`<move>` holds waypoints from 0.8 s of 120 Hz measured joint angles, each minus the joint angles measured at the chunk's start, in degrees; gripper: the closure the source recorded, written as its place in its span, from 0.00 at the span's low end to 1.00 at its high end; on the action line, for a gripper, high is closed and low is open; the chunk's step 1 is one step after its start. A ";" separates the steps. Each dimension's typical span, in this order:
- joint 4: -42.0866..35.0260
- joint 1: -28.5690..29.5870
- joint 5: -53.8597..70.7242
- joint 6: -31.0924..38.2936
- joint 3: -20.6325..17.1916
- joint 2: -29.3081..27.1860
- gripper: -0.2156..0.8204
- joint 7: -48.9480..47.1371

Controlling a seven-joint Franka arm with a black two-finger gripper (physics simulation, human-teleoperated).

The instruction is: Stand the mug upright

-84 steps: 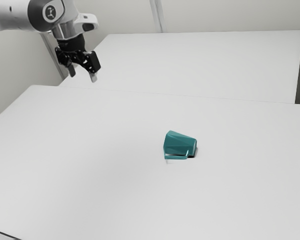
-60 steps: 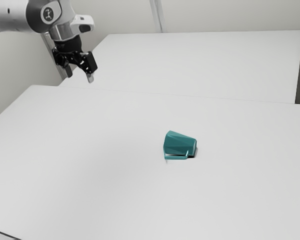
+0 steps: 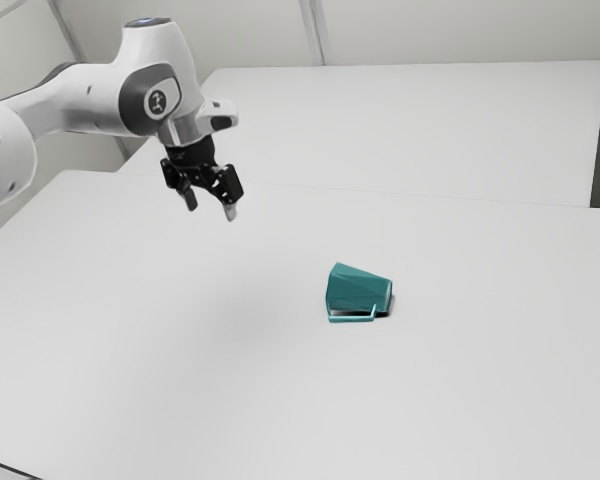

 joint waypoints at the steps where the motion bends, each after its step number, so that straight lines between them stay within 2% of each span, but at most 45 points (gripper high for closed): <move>1: -0.62 -0.02 -0.26 0.45 0.08 -0.26 0.21 -0.01; 15: -7.54 -0.09 -5.91 6.52 1.11 -3.23 0.21 -0.11; 36: -10.66 0.65 -17.83 12.93 1.93 -3.66 0.21 -0.12; 64: -11.85 0.52 -36.18 17.72 1.87 0.87 0.21 1.61; 96: -12.41 0.13 -41.94 19.76 -1.24 4.85 0.21 6.87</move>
